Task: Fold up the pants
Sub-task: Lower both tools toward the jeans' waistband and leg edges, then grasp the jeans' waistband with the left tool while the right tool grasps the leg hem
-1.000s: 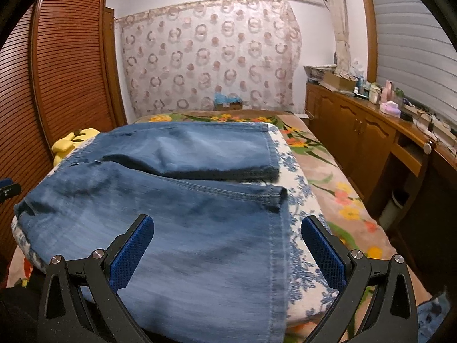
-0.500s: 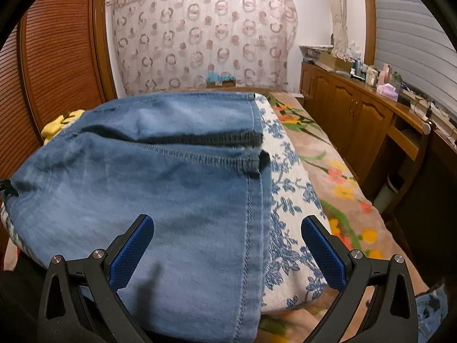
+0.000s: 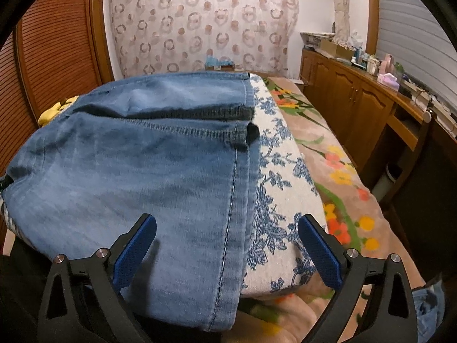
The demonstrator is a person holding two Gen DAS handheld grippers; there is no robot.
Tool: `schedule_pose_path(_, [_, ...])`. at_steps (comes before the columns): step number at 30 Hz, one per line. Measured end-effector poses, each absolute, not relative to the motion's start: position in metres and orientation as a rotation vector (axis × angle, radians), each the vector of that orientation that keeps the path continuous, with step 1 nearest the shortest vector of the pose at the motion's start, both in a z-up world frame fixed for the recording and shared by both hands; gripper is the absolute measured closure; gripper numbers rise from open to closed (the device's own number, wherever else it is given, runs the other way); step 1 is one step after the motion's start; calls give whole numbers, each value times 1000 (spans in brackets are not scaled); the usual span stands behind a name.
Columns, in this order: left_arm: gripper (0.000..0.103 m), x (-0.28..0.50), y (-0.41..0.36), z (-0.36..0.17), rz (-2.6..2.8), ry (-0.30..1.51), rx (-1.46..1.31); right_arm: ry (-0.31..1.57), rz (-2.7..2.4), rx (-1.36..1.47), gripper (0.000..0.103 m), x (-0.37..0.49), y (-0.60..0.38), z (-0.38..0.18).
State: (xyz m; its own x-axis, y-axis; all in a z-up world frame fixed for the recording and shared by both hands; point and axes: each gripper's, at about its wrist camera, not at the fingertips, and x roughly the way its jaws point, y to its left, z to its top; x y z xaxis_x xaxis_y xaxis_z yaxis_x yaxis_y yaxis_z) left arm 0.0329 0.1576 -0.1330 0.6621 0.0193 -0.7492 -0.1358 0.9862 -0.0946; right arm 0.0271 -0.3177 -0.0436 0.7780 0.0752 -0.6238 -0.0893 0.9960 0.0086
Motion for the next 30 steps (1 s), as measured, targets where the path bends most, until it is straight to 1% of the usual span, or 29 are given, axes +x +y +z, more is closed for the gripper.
schedule_pose_path(9, [30,19,169,-118,67,812,-208,715,93,-37,6,16,-325,-40])
schedule_pose_path(12, [30,14,169,-105,39,774,-226,723,103,-38,10,17,-324,-40])
schedule_pose_path(14, [31,15,169,-101,52,768,-211,726,116,-40,17,19,-323,-40])
schedule_pose_path(15, [35,16,171,-102,60,768,-205,728,123,-42,19,19,-321,-39])
schedule_pose_path(18, [41,21,176,-112,97,799,-199,731,123,-60,23,17,-317,-39])
schedule_pose_path(24, [43,25,182,-134,129,851,-193,737,140,-69,31,13,-318,-37])
schedule_pose_path(28, [44,23,178,-134,132,843,-164,738,153,-78,42,9,-315,-35])
schedule_pose_path(29, [48,22,177,-134,127,840,-166,738,156,-80,46,11,-314,-33])
schedule_pose_path(30, [56,21,177,-133,118,834,-170,737,160,-81,48,11,-312,-32])
